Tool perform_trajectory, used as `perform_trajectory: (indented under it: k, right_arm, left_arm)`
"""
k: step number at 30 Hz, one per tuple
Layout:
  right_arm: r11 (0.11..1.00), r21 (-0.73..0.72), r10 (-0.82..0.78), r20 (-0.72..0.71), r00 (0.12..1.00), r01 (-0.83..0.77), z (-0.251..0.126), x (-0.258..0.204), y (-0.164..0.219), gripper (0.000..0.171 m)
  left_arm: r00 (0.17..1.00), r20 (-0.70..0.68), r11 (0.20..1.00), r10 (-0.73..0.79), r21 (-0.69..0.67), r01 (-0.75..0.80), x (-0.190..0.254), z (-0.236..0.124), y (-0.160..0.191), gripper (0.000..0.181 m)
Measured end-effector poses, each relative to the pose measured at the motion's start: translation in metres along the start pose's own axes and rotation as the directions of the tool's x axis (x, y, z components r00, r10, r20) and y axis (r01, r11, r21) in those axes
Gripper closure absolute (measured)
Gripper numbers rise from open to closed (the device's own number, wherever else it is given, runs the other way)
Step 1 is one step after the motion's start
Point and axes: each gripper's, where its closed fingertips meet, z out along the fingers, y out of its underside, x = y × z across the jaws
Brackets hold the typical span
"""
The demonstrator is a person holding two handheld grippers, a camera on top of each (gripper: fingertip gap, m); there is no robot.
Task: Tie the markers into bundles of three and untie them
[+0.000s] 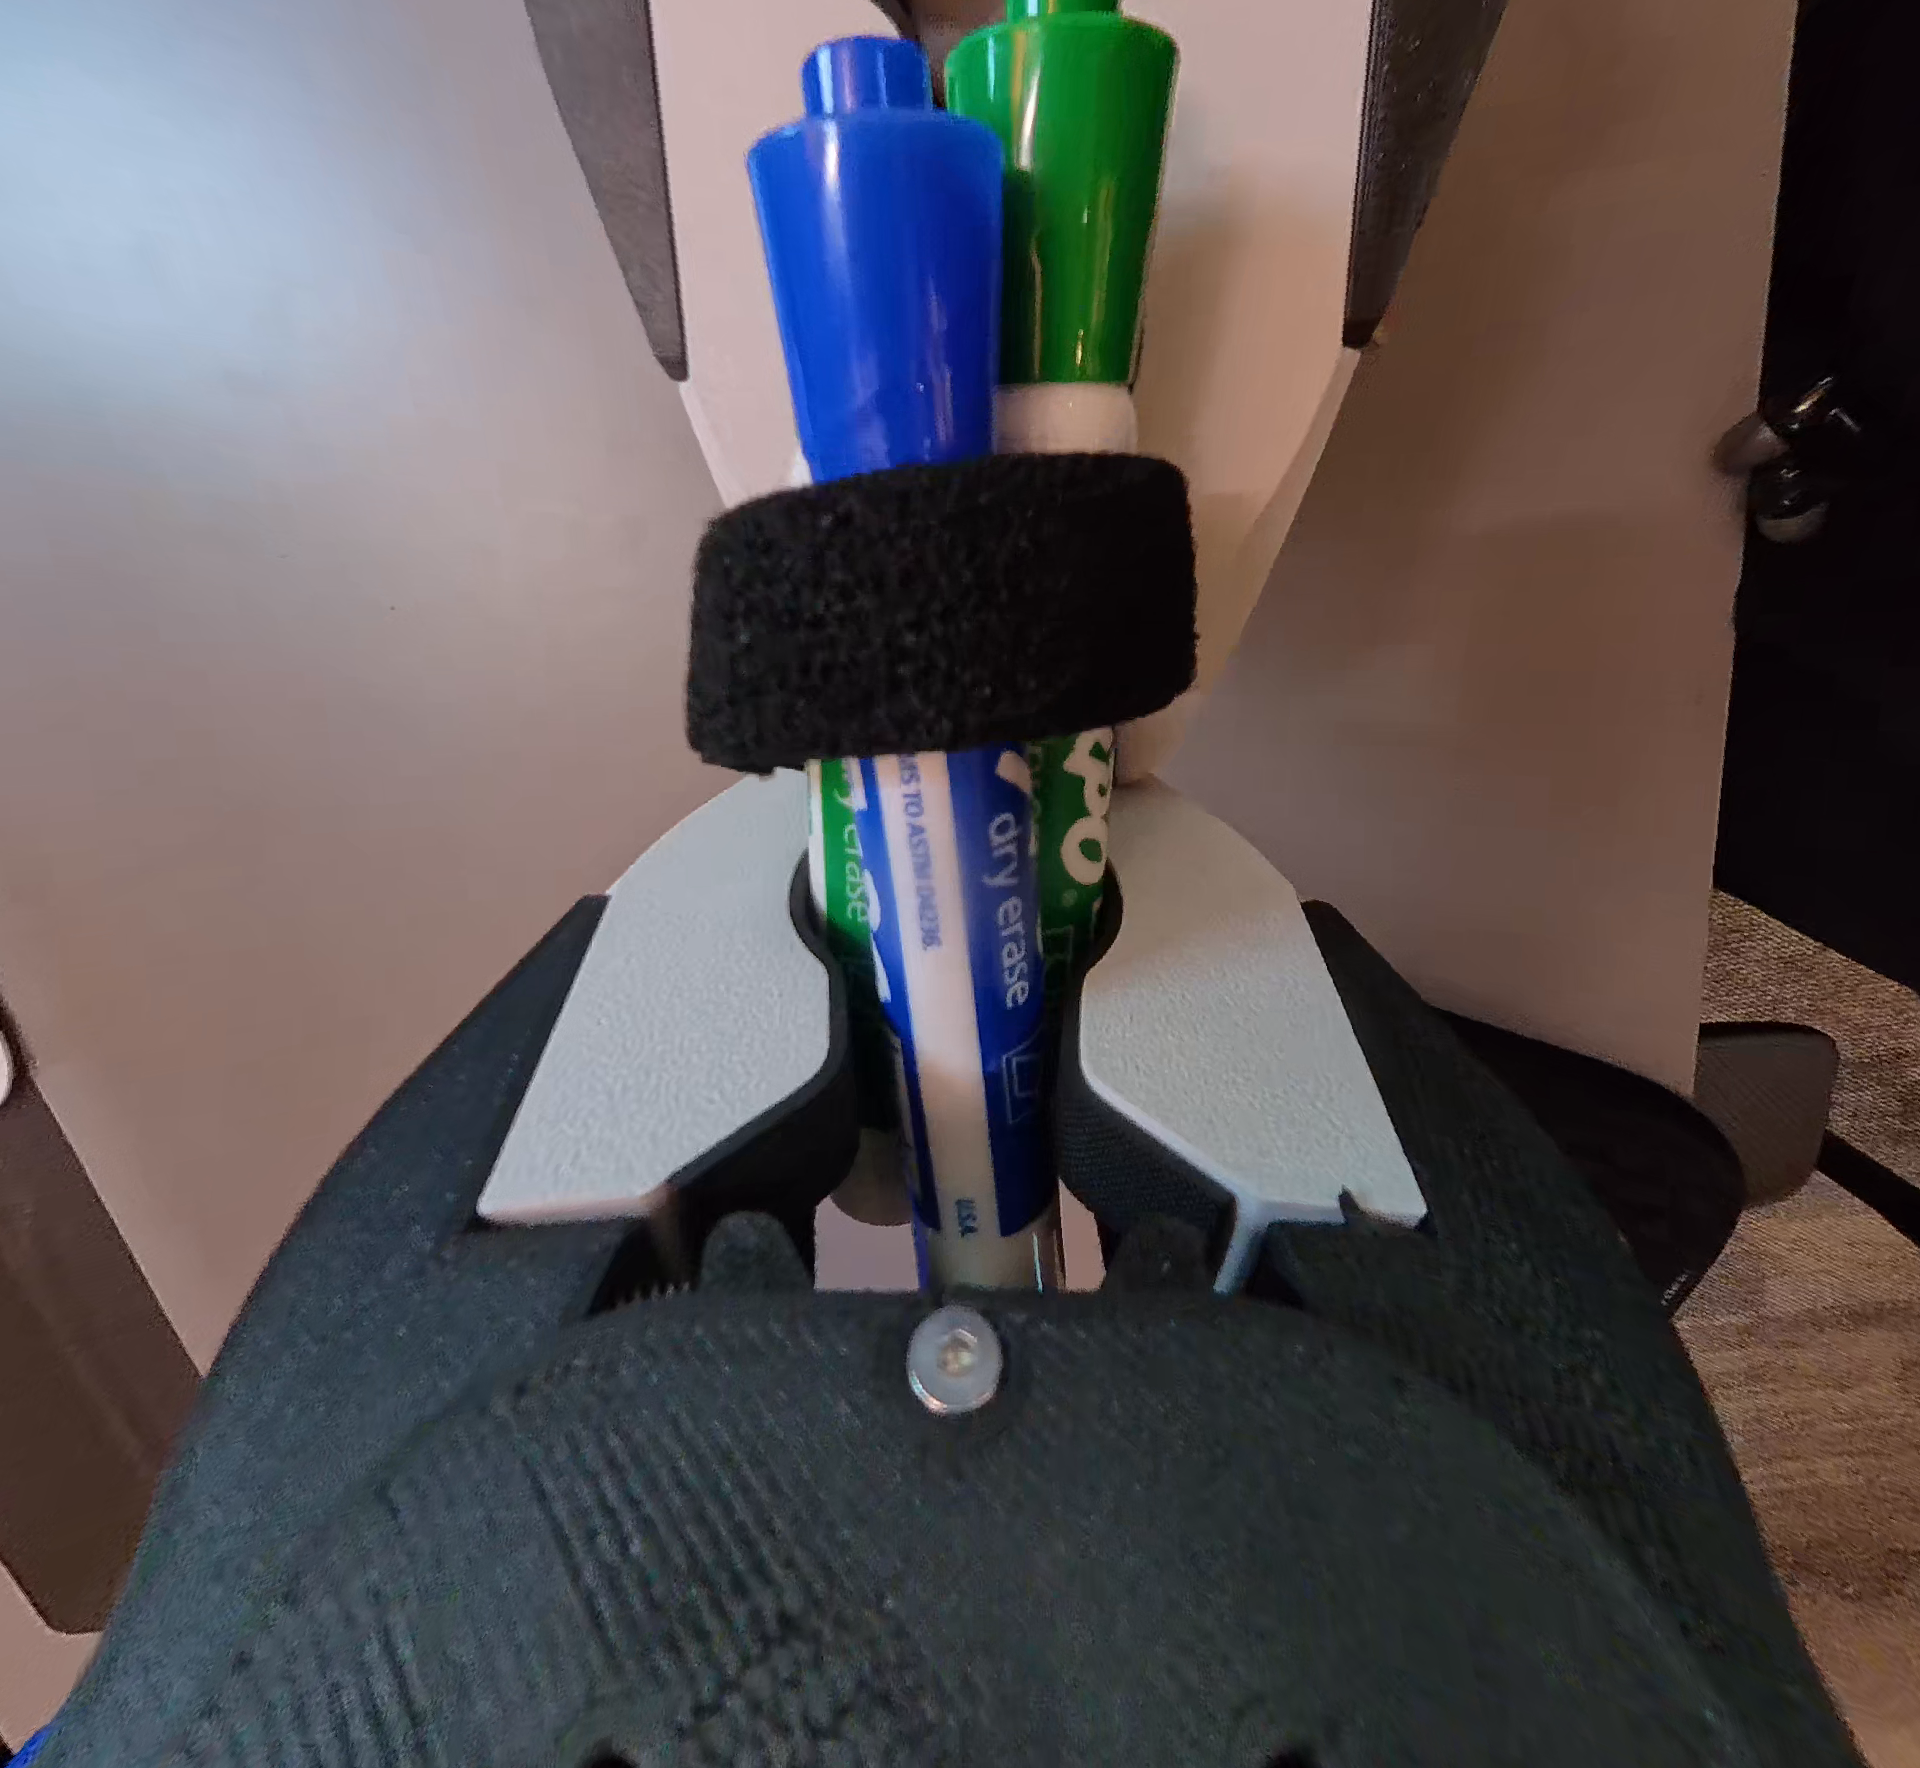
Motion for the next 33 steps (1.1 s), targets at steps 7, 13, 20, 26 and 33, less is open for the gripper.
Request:
perform_trajectory:
  k: [7,13,20,26,33]
  right_arm:
    - [0.999,0.029,0.030,0.001,1.000,-0.030,-0.004,0.002,-0.005,0.147]
    - [0.992,0.045,0.118,0.055,0.992,-0.120,-0.003,0.001,-0.003,0.130]
    - [0.995,0.093,0.021,0.151,0.988,-0.036,-0.008,-0.009,-0.005,0.131]
    - [0.999,0.046,-0.005,0.106,0.994,0.000,-0.014,-0.001,0.000,0.141]
    - [1.000,0.012,-0.011,0.088,0.996,0.010,-0.017,0.001,0.004,0.135]
  left_arm:
    - [1.000,0.014,1.000,-0.006,0.005,0.006,-0.008,-0.004,-0.006,0.139]
    - [1.000,0.008,1.000,0.002,-0.005,-0.002,-0.007,-0.003,-0.007,0.138]
    - [0.999,-0.026,1.000,0.029,-0.010,-0.030,0.001,-0.002,-0.010,0.138]
    - [0.999,-0.007,0.999,0.033,-0.015,-0.033,-0.002,-0.008,-0.010,0.138]
    - [1.000,-0.011,1.000,0.013,-0.004,-0.013,-0.001,-0.011,-0.006,0.138]
